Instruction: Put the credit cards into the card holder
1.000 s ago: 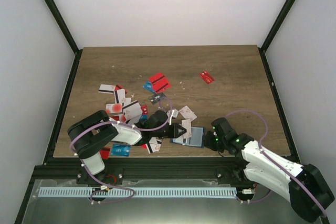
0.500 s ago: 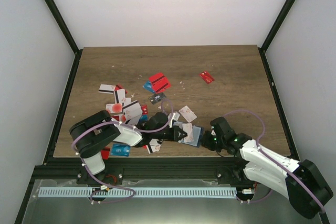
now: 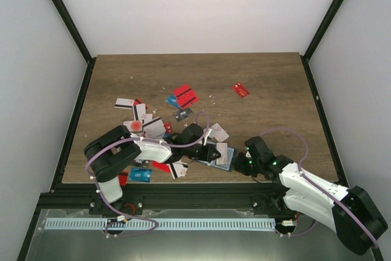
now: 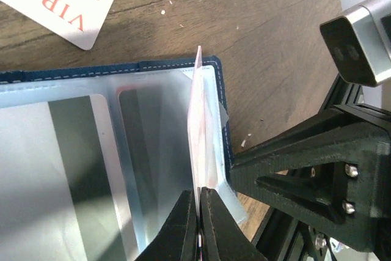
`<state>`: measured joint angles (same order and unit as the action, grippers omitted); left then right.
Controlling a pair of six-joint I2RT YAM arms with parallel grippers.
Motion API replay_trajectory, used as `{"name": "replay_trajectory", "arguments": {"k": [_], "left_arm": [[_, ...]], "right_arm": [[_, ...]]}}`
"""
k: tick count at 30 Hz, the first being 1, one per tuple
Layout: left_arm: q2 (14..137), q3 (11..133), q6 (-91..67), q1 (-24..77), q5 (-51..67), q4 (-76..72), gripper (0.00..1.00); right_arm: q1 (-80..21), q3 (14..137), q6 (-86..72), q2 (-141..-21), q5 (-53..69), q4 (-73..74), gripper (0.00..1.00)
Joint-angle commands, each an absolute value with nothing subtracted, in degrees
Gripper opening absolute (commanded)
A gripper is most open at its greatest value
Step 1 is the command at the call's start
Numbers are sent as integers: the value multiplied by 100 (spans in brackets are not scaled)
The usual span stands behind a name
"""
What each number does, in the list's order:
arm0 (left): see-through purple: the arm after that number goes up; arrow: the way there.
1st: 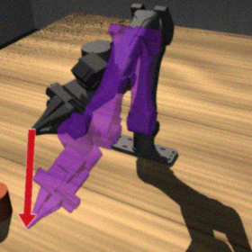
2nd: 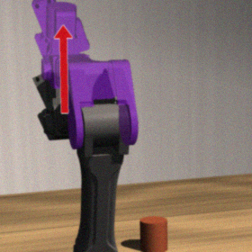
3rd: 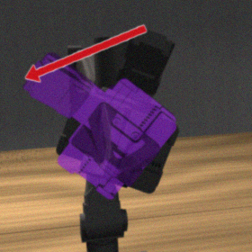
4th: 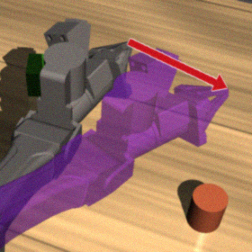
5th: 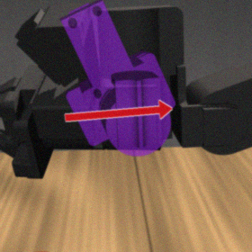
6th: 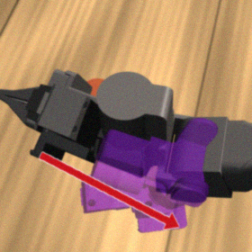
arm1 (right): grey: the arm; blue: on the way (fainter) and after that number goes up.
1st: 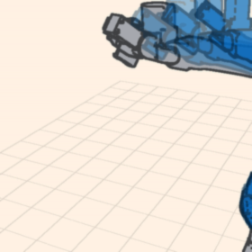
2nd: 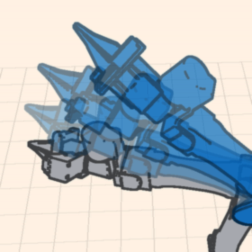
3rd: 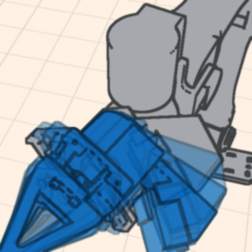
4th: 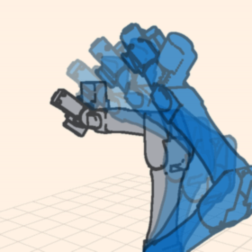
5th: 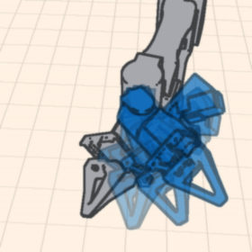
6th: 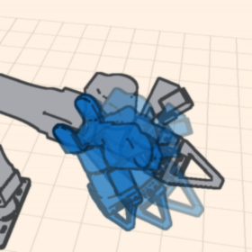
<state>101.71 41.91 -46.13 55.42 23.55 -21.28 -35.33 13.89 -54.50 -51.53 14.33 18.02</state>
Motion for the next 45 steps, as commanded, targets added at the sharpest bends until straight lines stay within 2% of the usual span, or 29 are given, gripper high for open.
{"name": "replay_trajectory", "arguments": {"k": [1, 12, 27, 33, 45], "left_arm": [[10471, 4501, -4162, 5440, 2554, -1060, 4], [10215, 4290, -4329, 5128, 2351, -639, 4], [10624, 5320, -3122, 4902, 2454, 1202, 4], [10771, 5456, -2678, 4425, 2809, 1549, 4], [11021, 5567, -2352, 4381, 3270, 1801, 4]], "right_arm": [[-3512, 1222, -5401, -5237, 1420, 1970, 14], [-3512, 1226, -5398, -5257, 1391, 1966, 15], [-3507, 1541, -5317, -5773, 1081, 1713, 16], [-3507, 1768, -5353, -6156, 875, 1621, 17], [-3498, 1863, -5313, -6543, 921, 1337, 17]]}}
